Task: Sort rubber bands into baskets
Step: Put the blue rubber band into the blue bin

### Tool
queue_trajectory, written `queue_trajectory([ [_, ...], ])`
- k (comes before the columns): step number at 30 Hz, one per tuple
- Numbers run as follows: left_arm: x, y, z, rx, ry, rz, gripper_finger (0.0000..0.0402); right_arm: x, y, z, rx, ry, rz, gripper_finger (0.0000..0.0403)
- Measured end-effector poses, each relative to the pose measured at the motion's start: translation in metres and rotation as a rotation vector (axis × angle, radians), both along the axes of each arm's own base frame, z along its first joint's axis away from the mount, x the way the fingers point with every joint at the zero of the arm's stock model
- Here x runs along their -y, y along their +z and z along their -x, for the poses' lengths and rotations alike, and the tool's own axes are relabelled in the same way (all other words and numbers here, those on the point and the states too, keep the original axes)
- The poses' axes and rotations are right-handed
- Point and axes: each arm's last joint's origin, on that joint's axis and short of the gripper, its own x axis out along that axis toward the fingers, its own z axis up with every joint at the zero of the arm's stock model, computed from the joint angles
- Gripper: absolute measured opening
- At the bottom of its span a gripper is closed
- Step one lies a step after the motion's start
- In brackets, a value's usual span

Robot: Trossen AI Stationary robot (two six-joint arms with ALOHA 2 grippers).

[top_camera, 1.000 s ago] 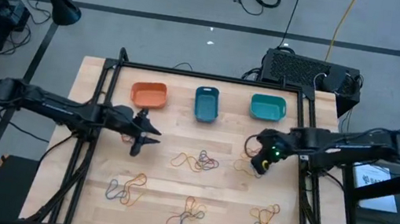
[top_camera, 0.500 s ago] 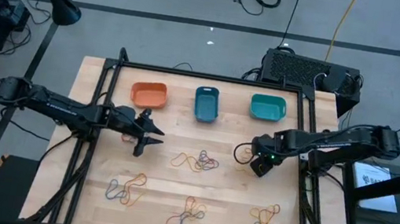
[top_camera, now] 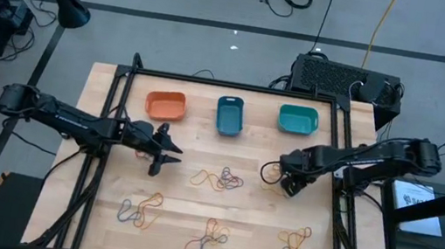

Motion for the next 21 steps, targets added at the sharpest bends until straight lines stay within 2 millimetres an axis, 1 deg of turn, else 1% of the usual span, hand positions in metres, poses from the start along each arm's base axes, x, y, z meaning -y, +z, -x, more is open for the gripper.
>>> queue_trajectory([
  [7,0.0,0.0,-0.001,0.009,0.0,-0.001,0.0152,0.0,-0.007,0.004,-0.006,0.005,-0.016,0.0109],
  [10,0.0,0.0,-0.001,0.011,0.0,-0.001,0.0152,-0.001,-0.013,0.003,0.028,0.006,-0.056,0.0109],
  [14,0.0,0.0,-0.001,0.011,0.0,-0.002,0.0152,-0.002,-0.021,0.008,0.019,0.005,-0.075,0.0109],
  [19,0.0,0.001,-0.001,0.014,-0.003,-0.01,0.0152,-0.002,-0.022,0.009,0.019,0.02,-0.076,0.0107],
  [21,0.0,0.001,-0.001,0.02,-0.003,-0.011,0.0152,-0.002,-0.022,0.009,0.025,0.036,-0.077,0.0098],
])
